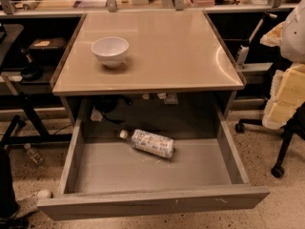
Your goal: Pick blue plastic bottle from top drawer and place on counter
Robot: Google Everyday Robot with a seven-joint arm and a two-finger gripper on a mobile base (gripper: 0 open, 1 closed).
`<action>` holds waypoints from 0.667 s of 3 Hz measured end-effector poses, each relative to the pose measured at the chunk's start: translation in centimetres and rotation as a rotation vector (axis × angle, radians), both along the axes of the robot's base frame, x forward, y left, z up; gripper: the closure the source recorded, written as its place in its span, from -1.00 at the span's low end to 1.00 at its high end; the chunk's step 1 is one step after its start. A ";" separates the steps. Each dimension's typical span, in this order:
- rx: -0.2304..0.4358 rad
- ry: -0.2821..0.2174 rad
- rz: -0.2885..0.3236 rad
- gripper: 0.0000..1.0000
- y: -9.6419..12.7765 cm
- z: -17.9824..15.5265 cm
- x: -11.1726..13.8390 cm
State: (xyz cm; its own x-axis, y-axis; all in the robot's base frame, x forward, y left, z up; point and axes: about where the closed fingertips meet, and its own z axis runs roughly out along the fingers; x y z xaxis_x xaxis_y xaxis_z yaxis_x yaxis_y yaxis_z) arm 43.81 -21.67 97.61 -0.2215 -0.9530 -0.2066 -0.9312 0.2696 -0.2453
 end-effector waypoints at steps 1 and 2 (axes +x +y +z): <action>0.000 0.000 0.000 -1.00 0.0 0.0 0.0; -0.005 0.004 -0.012 -1.00 0.4 -0.7 0.2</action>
Offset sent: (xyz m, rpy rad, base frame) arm 0.0044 0.0077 -0.0215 -0.0104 0.0341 -0.0254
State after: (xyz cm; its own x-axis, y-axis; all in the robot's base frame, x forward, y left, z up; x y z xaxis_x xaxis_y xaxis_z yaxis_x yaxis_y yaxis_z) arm 44.04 -21.22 96.91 -0.2334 -0.9513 -0.2012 -0.9290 0.2793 -0.2429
